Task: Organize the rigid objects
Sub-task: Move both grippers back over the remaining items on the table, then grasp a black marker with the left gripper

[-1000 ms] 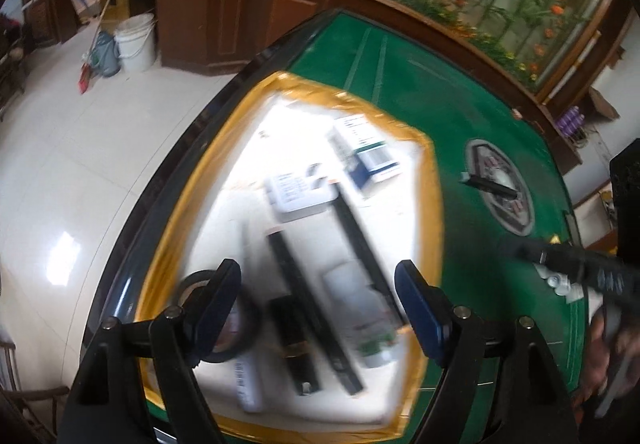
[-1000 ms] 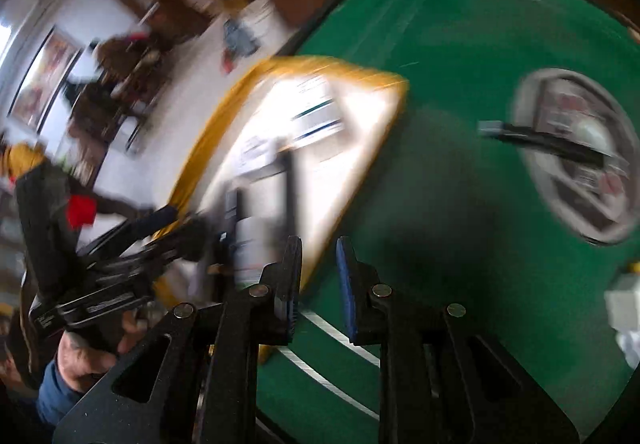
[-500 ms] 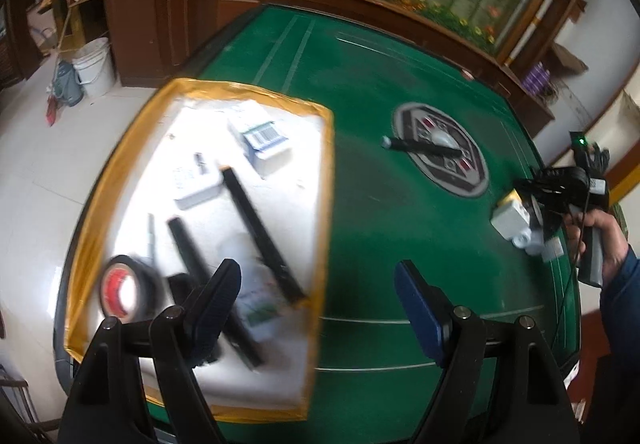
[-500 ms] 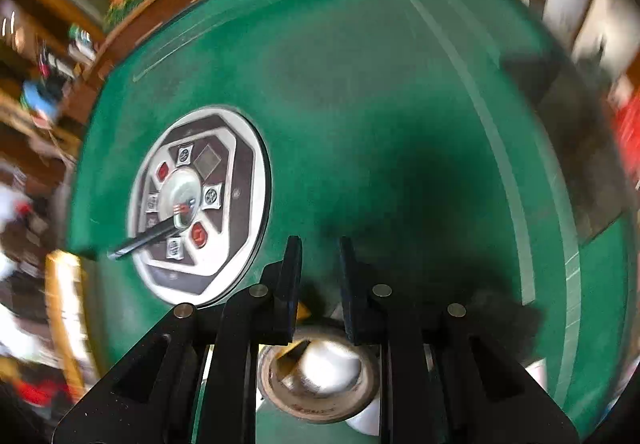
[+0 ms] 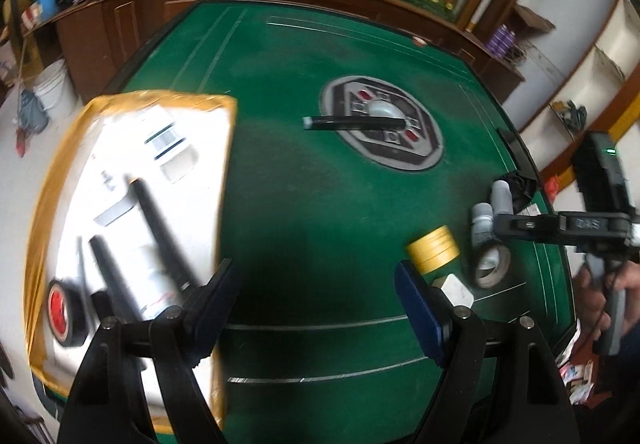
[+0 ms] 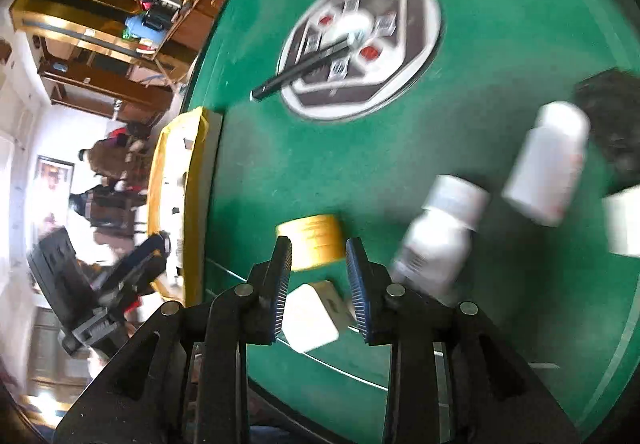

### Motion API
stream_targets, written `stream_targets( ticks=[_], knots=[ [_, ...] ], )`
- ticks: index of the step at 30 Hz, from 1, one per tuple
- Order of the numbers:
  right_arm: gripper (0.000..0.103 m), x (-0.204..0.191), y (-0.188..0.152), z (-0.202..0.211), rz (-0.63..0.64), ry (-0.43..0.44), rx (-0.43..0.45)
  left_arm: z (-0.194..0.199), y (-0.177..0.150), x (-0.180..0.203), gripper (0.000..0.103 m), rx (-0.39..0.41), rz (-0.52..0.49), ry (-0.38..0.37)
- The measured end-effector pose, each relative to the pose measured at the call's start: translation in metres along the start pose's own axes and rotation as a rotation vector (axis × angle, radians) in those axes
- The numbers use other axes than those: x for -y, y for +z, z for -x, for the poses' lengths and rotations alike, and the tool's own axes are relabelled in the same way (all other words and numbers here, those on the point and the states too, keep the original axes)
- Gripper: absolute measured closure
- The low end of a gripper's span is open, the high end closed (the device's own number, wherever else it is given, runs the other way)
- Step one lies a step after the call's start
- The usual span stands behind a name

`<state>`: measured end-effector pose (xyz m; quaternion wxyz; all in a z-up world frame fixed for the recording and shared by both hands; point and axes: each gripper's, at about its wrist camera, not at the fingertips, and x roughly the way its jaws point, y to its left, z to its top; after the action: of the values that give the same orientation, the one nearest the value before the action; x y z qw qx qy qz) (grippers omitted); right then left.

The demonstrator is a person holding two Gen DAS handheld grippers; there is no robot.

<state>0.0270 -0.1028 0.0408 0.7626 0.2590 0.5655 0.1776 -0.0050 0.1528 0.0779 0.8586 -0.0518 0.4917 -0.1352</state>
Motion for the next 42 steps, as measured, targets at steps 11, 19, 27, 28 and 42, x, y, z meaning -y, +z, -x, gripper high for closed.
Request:
stream_targets(
  ticks=[11,19,27,28,42],
  knots=[
    [0.075,0.044,-0.046,0.074,-0.030,-0.079,0.109,-0.069,0.091,0.051,0.023,-0.050,-0.403,0.024],
    [0.075,0.078,-0.079,0.114,-0.091,-0.127,0.163,-0.156,0.131,0.056,0.023,-0.214,-0.499,-0.026],
    [0.075,0.115,-0.104,0.146,-0.211,-0.168,0.212,-0.186,0.139,0.064,0.028,-0.203,-0.512,-0.024],
    [0.075,0.117,-0.104,0.148,-0.219,-0.171,0.216,-0.184,0.140,0.063,0.037,-0.188,-0.491,-0.018],
    [0.054,0.114,-0.031,0.152,-0.094,-0.256,0.278,-0.125,0.038,0.068,0.090,-0.198,-0.238,0.010]
  ],
)
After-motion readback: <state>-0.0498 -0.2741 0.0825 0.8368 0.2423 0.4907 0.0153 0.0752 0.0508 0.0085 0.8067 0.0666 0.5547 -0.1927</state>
